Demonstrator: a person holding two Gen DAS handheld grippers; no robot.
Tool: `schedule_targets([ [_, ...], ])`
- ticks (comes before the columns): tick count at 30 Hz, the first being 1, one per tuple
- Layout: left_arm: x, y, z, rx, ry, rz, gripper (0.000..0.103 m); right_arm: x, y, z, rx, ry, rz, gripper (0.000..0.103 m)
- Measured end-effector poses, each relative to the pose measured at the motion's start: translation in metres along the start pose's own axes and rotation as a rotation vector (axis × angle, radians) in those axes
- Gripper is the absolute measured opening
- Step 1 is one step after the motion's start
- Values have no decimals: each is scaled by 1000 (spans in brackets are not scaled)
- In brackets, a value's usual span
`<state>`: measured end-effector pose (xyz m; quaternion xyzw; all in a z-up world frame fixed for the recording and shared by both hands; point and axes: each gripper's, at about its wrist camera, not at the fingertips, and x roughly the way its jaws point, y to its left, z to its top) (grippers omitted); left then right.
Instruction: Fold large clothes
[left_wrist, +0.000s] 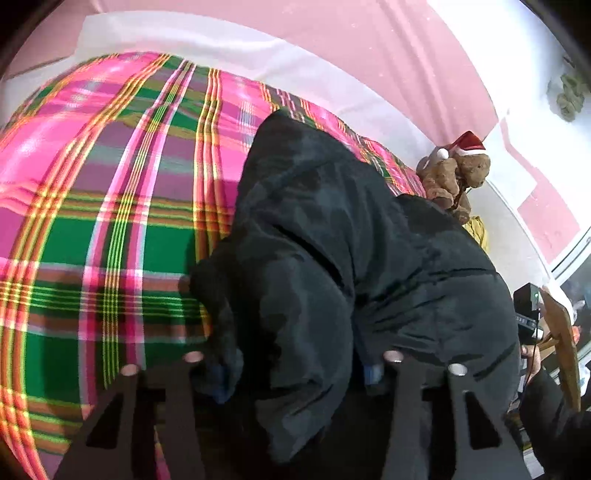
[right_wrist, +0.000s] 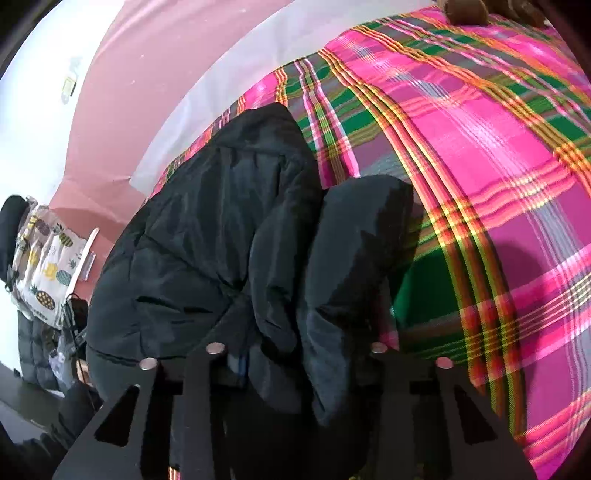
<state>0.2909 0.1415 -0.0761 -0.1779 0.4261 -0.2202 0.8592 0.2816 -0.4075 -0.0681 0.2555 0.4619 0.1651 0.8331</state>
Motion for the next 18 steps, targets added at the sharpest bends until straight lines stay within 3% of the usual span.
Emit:
schedule_targets([
  [2, -10, -9, 3, 9, -15, 29, 36, -5, 5, 2, -9, -6, -8, 28],
  [5, -23, -23, 9, 32, -29, 72, 31, -18, 12, 4, -19, -31, -10, 24],
  [12, -64, -40, 30, 72, -93, 89, 29, -50, 45, 16, -70, -92, 11, 23],
  [18, -95, -33, 58, 86, -144, 130, 29, -48, 75, 28, -102, -121, 51, 23],
])
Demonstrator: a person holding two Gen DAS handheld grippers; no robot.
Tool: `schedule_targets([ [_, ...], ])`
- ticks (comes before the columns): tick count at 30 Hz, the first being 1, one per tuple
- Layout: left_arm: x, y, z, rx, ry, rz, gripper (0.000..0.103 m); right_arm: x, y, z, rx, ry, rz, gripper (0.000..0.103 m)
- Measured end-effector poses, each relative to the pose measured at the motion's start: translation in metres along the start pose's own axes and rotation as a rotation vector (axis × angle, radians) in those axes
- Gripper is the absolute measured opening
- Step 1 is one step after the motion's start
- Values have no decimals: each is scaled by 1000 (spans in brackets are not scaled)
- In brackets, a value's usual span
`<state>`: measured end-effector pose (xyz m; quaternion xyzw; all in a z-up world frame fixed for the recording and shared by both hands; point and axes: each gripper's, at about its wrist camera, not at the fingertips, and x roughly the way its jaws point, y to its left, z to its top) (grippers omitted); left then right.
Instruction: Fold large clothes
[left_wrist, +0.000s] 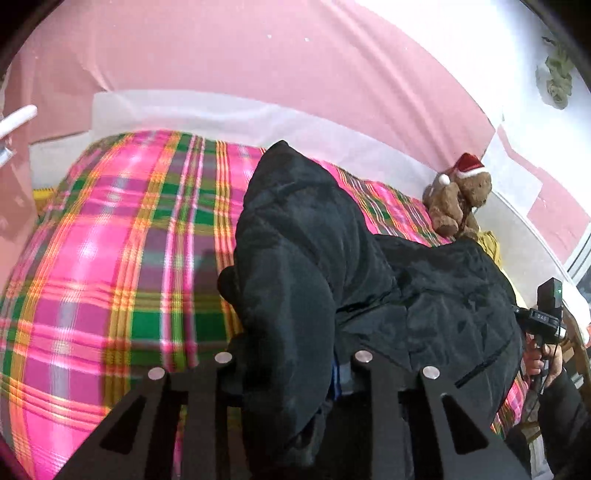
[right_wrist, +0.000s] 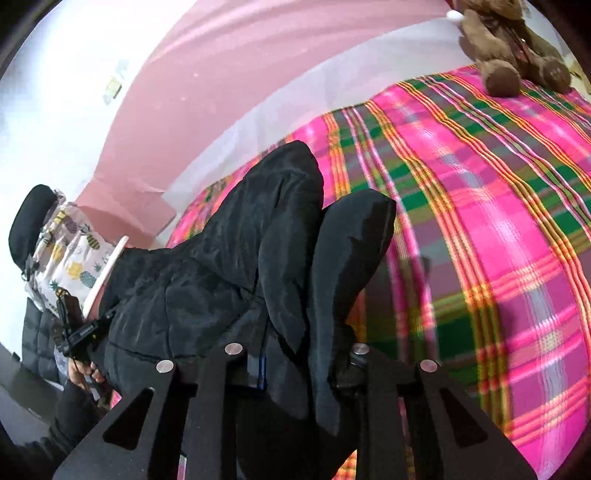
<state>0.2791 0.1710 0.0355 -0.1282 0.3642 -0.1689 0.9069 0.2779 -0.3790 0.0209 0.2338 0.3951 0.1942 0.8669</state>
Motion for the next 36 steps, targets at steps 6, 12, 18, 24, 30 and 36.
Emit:
schedule_targets([
  [6, -14, 29, 27, -1, -34, 55, 29, 32, 32, 24, -30, -13, 41, 23],
  [12, 1, 71, 32, -17, -16, 118, 30, 80, 48, 32, -44, 13, 59, 23],
  [18, 43, 106, -2, -89, 53, 142, 35, 126, 32, 11, -15, 101, 1, 25],
  [24, 37, 110, -11, -118, 49, 188, 58, 125, 26, 8, 11, 133, -56, 47],
  [30, 11, 103, -10, -99, 32, 261, 60, 97, 46, 11, -32, 89, -135, 50],
  [36, -23, 78, -4, -52, -51, 346, 60, 58, 77, 10, -127, -17, -184, 50],
])
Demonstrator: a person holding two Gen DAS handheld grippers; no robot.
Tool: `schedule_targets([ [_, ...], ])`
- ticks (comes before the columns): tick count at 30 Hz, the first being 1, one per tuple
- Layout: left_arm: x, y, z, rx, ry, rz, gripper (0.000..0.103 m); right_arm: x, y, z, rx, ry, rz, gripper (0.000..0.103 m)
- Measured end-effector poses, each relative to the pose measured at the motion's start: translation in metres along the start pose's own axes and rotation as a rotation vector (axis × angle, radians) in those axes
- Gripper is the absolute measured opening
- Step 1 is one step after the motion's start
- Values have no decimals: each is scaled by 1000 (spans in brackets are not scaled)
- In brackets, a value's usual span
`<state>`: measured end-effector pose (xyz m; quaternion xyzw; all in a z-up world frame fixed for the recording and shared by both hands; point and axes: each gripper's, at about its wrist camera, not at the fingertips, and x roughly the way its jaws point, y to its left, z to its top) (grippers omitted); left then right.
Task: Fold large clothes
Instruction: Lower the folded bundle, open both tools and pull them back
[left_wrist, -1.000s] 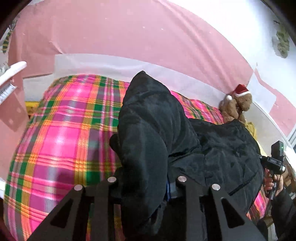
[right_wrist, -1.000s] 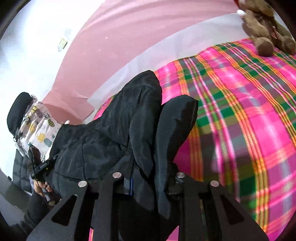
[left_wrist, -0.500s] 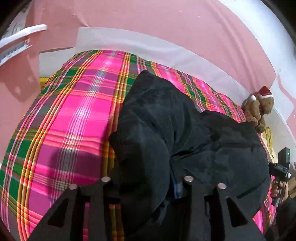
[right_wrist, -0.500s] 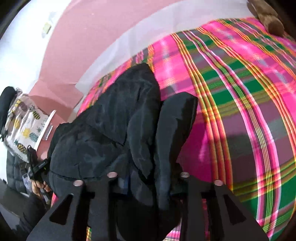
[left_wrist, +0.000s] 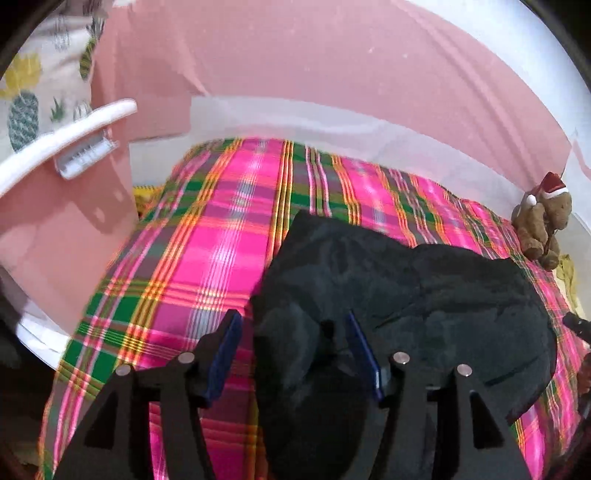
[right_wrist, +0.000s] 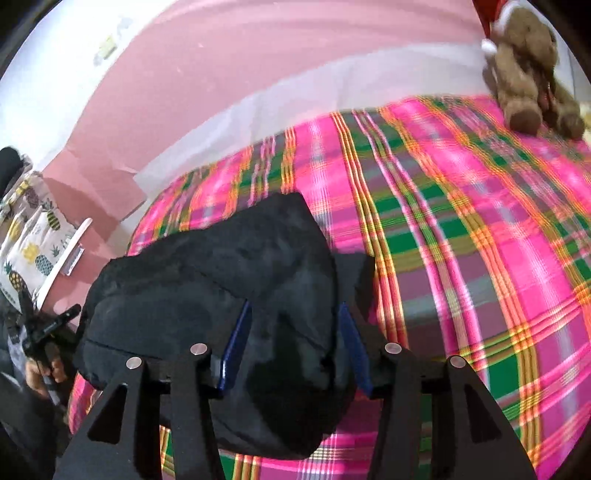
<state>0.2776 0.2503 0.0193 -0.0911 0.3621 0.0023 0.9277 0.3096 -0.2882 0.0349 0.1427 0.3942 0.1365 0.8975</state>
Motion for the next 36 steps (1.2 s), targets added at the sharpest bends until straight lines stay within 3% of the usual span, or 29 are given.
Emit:
schedule_targets([
  [3, -9, -16, -3, 30, -25, -11, 60, -5, 19, -4, -60, -5, -10, 50],
  [6, 6, -30, -12, 60, 13, -20, 60, 9, 32, -13, -107, 33, -32, 50],
  [10, 39, -32, -26, 62, 87, 9, 60, 38, 29, -25, -118, 119, -84, 50],
  [15, 32, -34, -31, 42, 74, 10, 60, 40, 27, -31, -142, 121, -95, 50],
  [26, -50, -75, -66, 30, 29, 20, 61, -20, 64, -56, -191, 44, -95, 50],
  [29, -77, -91, -82, 38, 19, 26, 72, -42, 79, -70, -205, 19, -87, 50],
  [36, -132, -123, -119, 17, -10, 24, 73, -88, 108, -107, -226, -20, -74, 50],
])
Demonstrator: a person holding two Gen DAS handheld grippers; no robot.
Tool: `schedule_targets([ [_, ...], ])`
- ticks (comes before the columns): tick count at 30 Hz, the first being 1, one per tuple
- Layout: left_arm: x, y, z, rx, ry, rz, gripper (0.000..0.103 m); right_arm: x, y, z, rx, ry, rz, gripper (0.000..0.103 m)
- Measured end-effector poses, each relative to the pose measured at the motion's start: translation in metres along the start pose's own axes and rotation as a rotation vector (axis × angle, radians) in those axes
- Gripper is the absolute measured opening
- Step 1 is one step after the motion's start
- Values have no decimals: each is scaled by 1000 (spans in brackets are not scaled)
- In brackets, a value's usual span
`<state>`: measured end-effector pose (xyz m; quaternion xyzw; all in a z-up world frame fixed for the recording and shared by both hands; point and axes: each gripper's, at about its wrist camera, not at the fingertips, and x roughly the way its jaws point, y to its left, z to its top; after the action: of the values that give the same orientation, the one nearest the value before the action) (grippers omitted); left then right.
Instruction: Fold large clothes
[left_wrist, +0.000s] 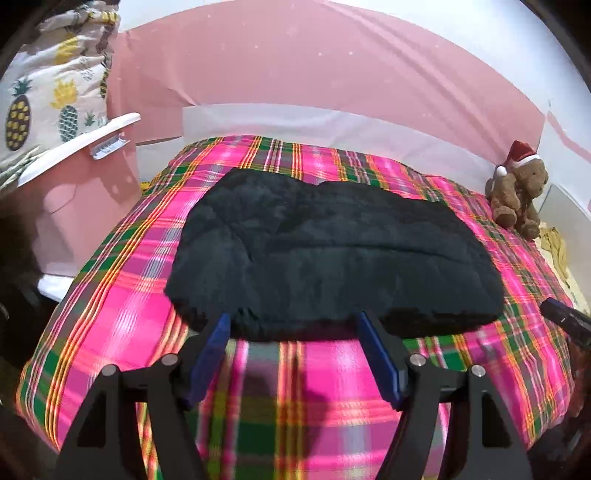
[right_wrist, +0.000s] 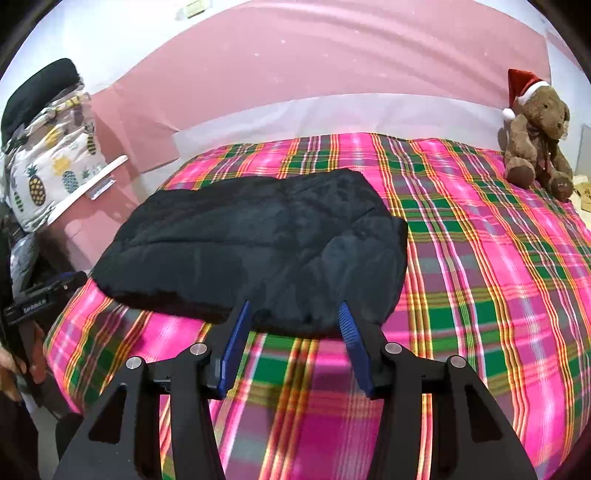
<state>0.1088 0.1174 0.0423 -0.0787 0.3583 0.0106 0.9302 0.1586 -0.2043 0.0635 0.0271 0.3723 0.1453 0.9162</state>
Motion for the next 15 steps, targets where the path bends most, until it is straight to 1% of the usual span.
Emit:
schedule_targets([
  [5, -28, -15, -22, -11, -7, -6, 73, -21, 15, -21, -11, -1, 1, 51],
  [12, -50, -26, -45, -3, -14, 29, 73, -44, 32, -51, -24, -3, -17, 52],
  [15, -55, -32, -55, 7, -7, 28, 73, -49, 38, -62, -29, 0, -14, 52],
])
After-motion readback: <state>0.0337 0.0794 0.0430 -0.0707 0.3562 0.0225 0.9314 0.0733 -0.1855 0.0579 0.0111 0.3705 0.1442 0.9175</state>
